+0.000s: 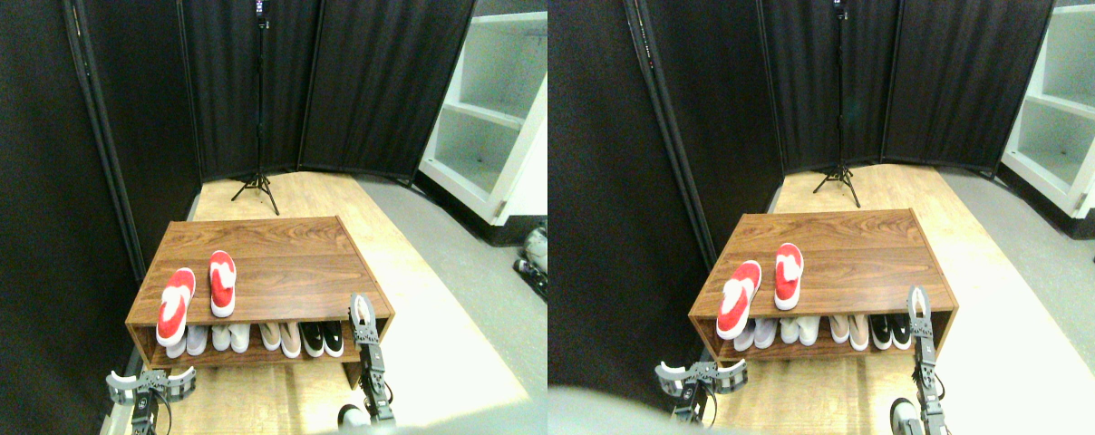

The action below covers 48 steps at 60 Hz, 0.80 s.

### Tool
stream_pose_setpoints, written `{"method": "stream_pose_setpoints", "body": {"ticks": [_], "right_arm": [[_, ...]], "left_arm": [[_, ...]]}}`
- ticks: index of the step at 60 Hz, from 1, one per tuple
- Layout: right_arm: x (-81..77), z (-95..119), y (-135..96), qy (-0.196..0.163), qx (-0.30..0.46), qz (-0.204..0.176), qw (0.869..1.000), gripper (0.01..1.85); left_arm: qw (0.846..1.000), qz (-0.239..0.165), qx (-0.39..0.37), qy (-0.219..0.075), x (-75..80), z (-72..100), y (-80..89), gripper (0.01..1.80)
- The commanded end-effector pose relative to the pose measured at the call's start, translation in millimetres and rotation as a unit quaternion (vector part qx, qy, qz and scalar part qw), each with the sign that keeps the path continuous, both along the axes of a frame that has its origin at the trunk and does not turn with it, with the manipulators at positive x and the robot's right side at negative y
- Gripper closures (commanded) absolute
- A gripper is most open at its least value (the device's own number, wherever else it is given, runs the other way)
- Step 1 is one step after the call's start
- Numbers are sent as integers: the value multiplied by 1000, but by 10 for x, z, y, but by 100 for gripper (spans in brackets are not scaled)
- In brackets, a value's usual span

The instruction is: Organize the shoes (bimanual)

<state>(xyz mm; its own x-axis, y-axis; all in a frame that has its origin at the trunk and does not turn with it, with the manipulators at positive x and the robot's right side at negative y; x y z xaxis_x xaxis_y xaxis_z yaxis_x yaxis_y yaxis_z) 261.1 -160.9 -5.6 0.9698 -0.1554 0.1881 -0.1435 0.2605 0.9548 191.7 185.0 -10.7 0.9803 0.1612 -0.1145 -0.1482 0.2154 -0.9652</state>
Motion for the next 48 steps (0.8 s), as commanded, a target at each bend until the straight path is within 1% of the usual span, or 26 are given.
{"method": "stream_pose_setpoints", "body": {"ticks": [1, 6, 14, 20, 22, 25, 26, 32, 34, 37, 48], "right_arm": [[14, 59, 13, -17, -11, 0, 1000, 185], [19, 55, 10, -18, -12, 0, 1000, 185], [24, 60, 14, -19, -8, 2, 1000, 185], [32, 53, 14, -23, -10, 2, 1000, 185], [32, 55, 14, -24, -9, 3, 1000, 185], [31, 64, 16, -24, -11, 2, 1000, 185], [31, 64, 16, -24, -11, 2, 1000, 185], [30, 69, 6, -25, -12, -3, 1000, 185], [29, 70, 4, -26, -12, -2, 1000, 185], [21, 72, -15, -27, -17, -7, 999, 185], [7, 91, -32, -26, -13, -7, 1000, 185]], "left_arm": [[1000, 1, -2, -16, 82, 53, -26, 14], [1000, -2, -12, -16, 126, 28, -24, 17], [1000, -2, -13, -11, 206, -10, -13, 16], [1000, -12, -18, -7, 307, -40, -5, 14], [1000, -13, -18, -7, 319, -44, -5, 14], [1000, -16, -19, 2, 394, -69, -14, 9], [1000, -16, -19, 2, 394, -69, -14, 9], [1000, -21, -16, 14, 505, -112, -26, 10], [1000, -21, -14, 14, 515, -116, -26, 11], [1000, -23, -12, 17, 594, -185, -16, 14], [999, -22, -31, 28, 762, -327, 3, 15]]}}
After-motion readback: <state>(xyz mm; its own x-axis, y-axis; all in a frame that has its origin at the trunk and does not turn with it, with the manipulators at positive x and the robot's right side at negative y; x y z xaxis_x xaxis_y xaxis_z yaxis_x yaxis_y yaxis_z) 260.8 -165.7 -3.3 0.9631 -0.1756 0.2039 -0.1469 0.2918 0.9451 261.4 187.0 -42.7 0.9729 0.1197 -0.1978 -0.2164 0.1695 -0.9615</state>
